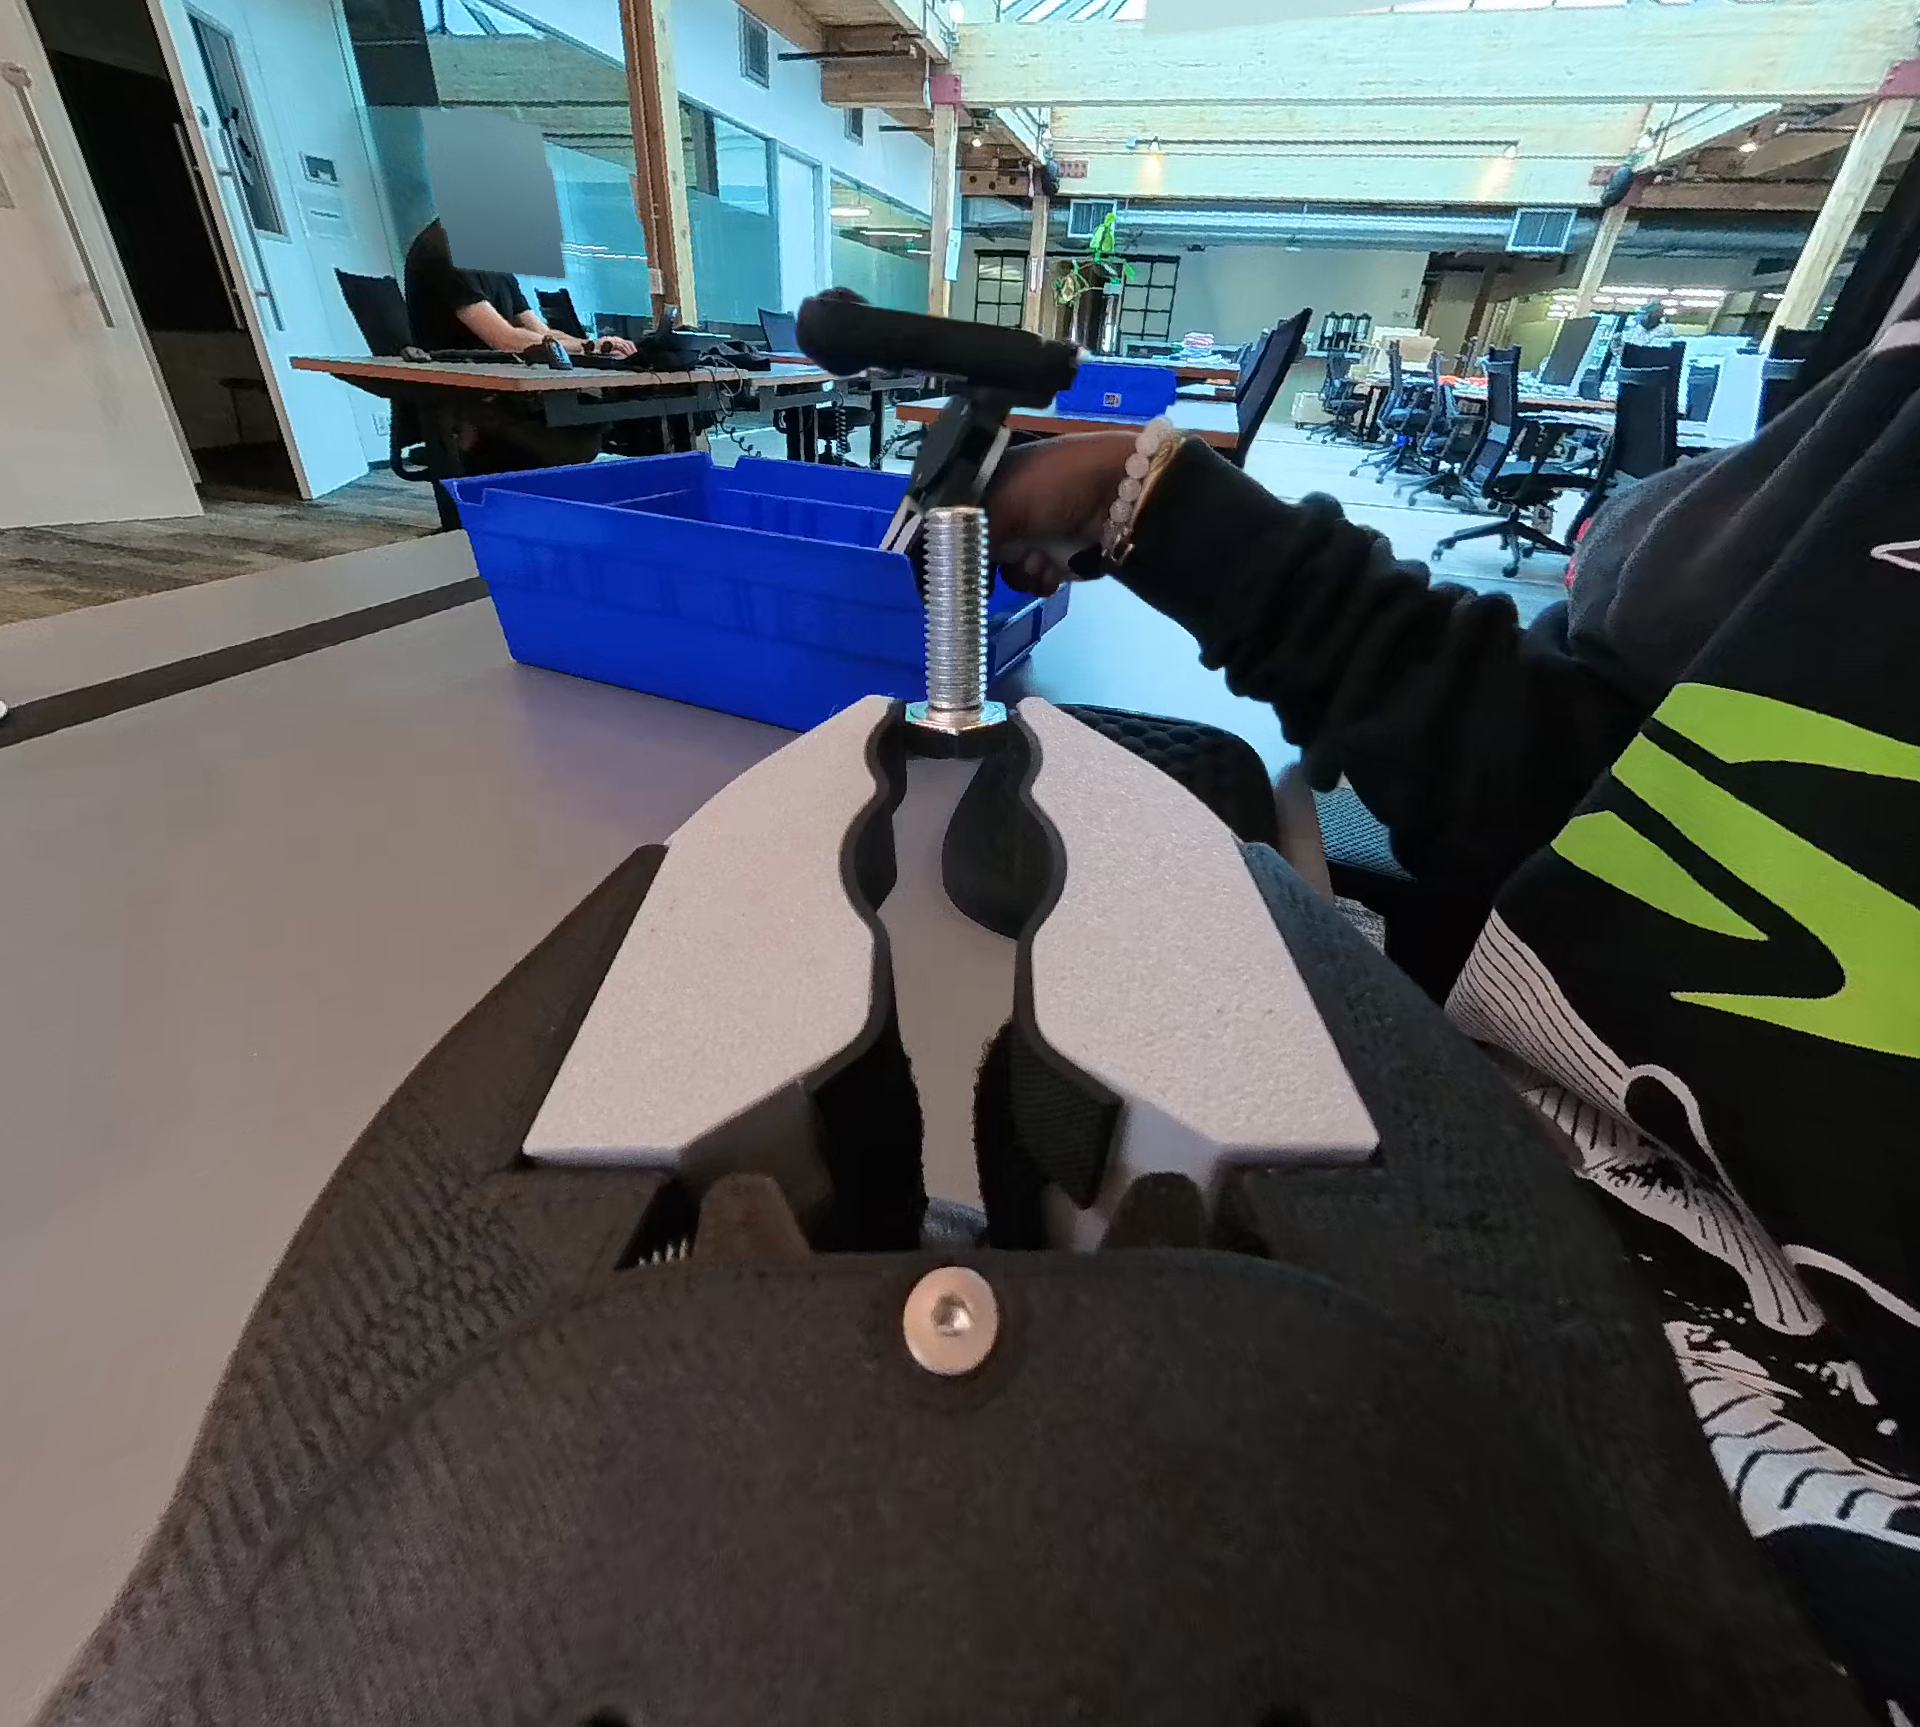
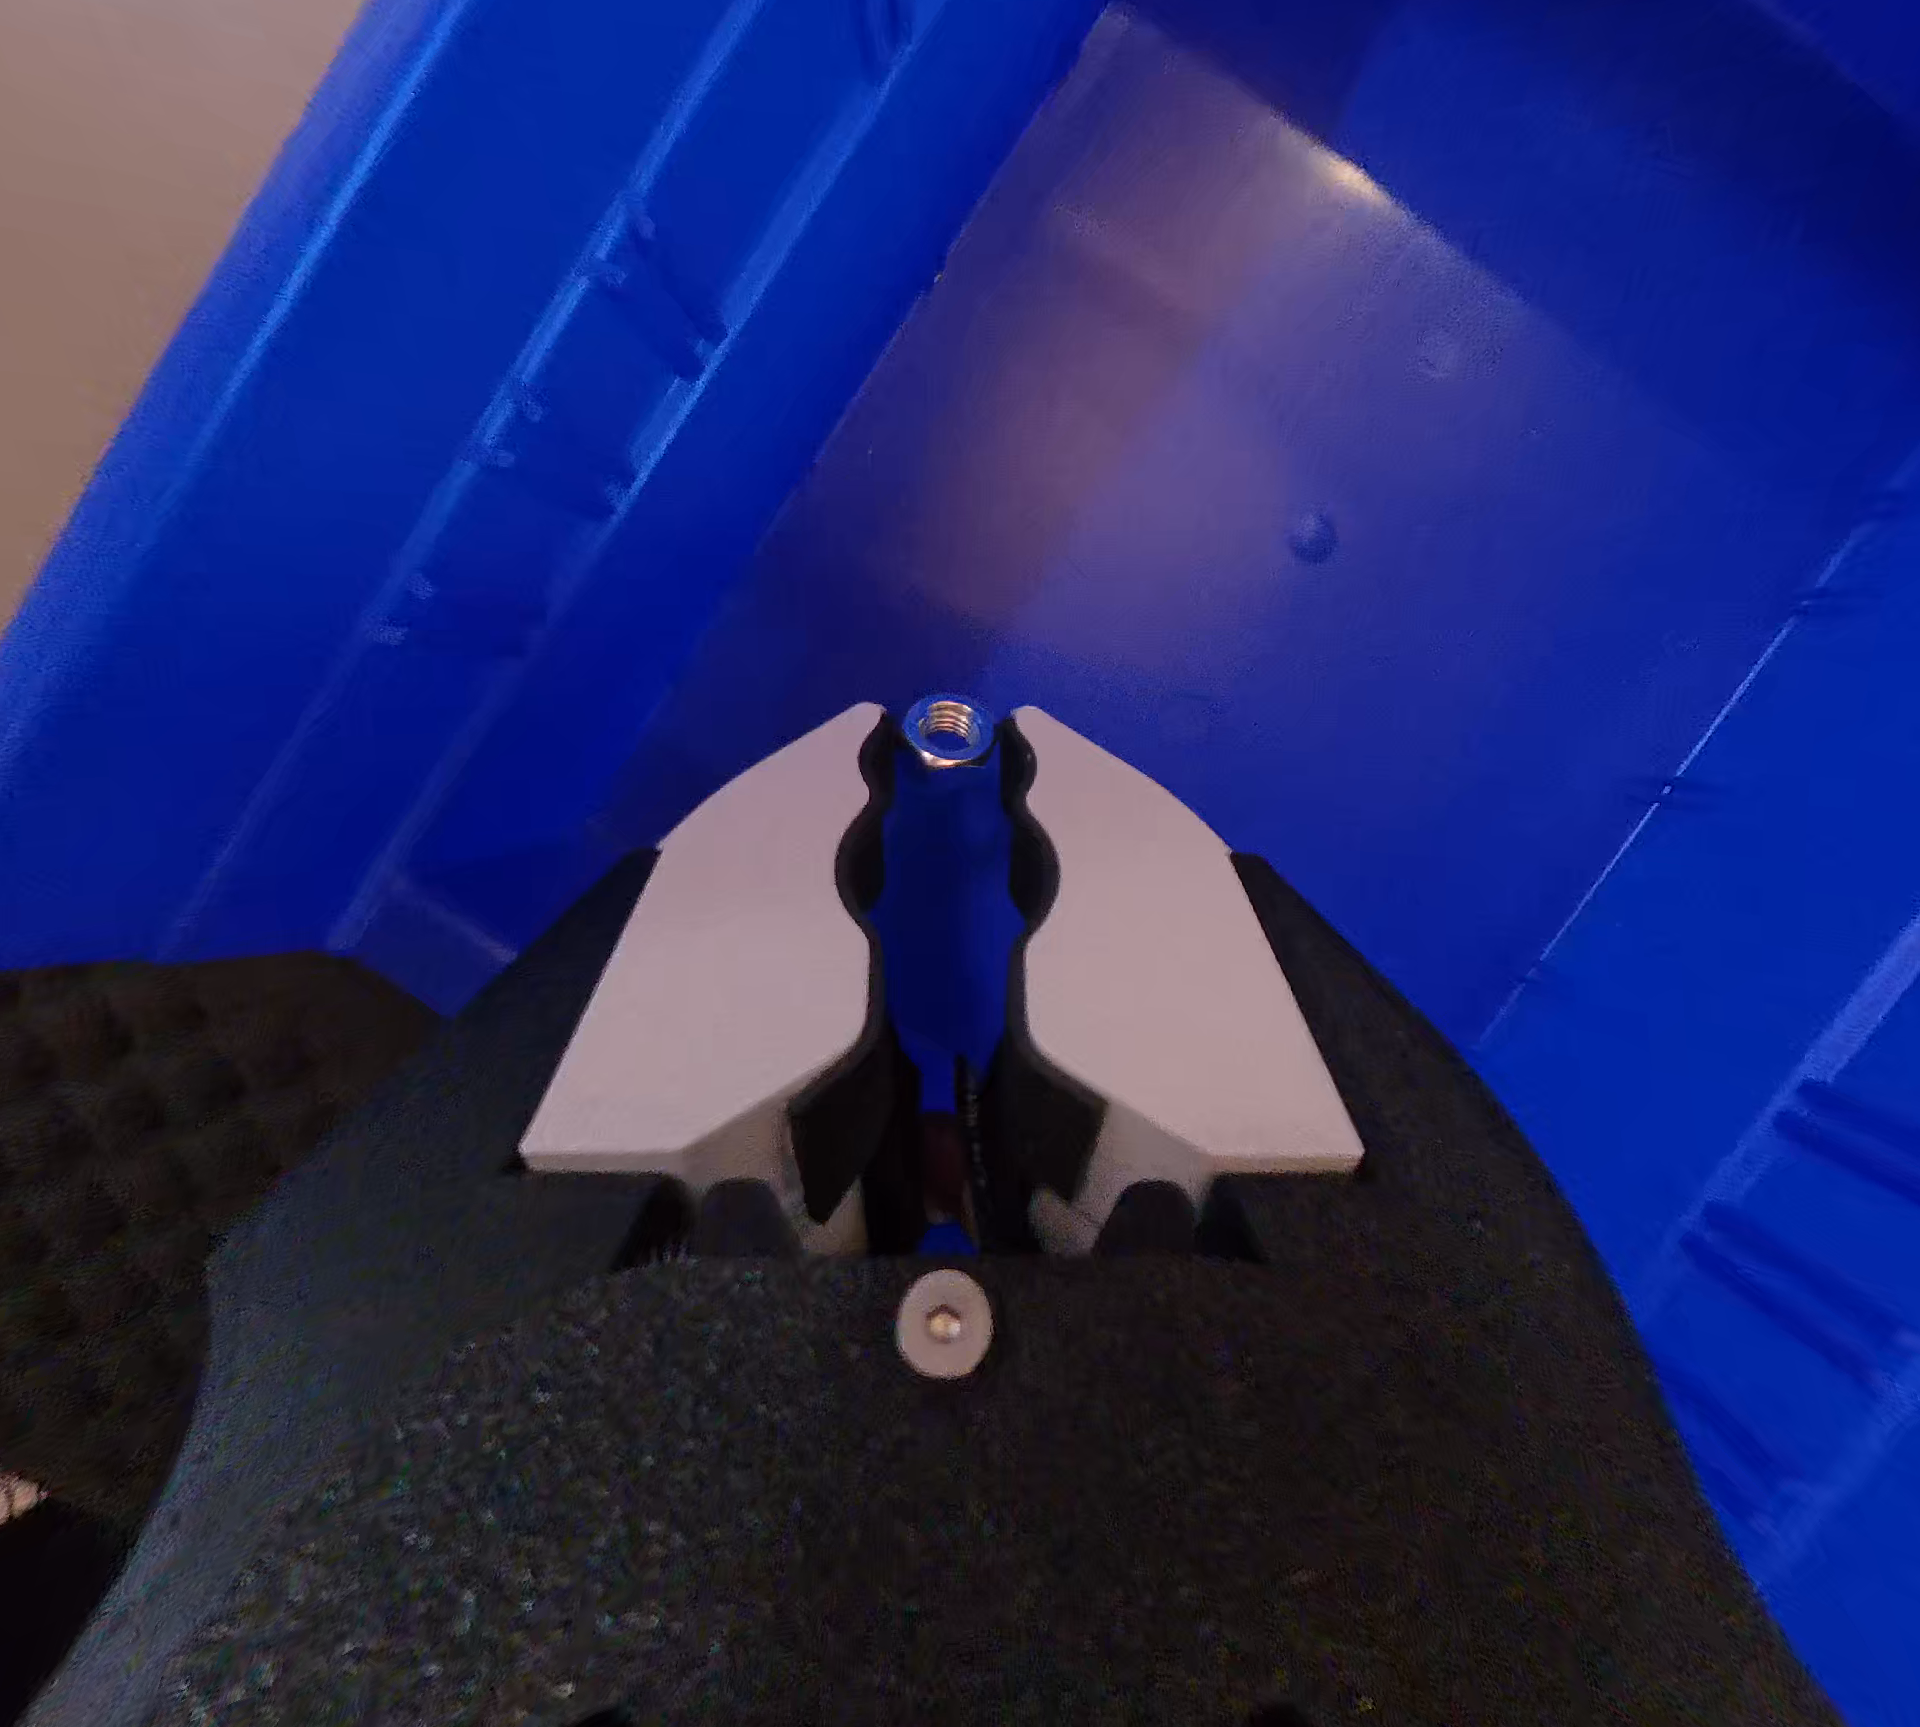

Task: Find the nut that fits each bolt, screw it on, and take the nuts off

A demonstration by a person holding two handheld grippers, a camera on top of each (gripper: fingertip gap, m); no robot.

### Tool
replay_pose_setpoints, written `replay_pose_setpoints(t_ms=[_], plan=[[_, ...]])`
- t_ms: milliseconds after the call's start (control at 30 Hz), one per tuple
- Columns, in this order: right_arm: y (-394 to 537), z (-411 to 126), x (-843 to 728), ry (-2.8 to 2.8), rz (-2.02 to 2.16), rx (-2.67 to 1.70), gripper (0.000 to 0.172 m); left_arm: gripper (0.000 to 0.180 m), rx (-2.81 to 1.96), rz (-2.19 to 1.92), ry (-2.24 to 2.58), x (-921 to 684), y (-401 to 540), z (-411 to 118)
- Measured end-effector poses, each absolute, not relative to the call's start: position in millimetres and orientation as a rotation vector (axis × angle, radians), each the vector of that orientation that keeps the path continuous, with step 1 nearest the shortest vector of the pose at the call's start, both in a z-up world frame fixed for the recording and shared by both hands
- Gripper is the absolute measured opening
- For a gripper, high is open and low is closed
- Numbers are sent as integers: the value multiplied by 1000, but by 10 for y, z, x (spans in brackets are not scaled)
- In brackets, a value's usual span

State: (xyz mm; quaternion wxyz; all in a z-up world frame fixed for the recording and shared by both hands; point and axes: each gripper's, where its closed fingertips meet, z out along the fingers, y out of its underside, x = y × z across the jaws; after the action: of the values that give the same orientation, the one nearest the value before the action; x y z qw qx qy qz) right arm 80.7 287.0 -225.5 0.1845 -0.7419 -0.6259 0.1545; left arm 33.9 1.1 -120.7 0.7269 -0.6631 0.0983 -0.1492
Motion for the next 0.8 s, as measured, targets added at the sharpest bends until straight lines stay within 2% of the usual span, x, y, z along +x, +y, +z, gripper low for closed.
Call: replay_pose_setpoints(t_ms=[200,367,467,533,667,800], plan=[[2826,-2388,826,-1947,339,-2125,20,18,-1460,-331,214,337,12,-1205],[2859,-2375,882,-1949,282,-2144,41,18,-1462,-332,214,336,16,-1208],[2947,-2055,840,-1726,339,-2074,42,18,-1461,-333,208,328,17,-1206],[2908,-1656,747,-1553,441,-1921,40,18,-1459,-335,204,323,19,-1203],[1802,-836,419,-1571,1049,-1434,32,18,-1461,-334,206,326,22,-1206],[549,-727,395,-1888,1420,-1078,34,18,-1459,-328,212,333,18,-1206]])
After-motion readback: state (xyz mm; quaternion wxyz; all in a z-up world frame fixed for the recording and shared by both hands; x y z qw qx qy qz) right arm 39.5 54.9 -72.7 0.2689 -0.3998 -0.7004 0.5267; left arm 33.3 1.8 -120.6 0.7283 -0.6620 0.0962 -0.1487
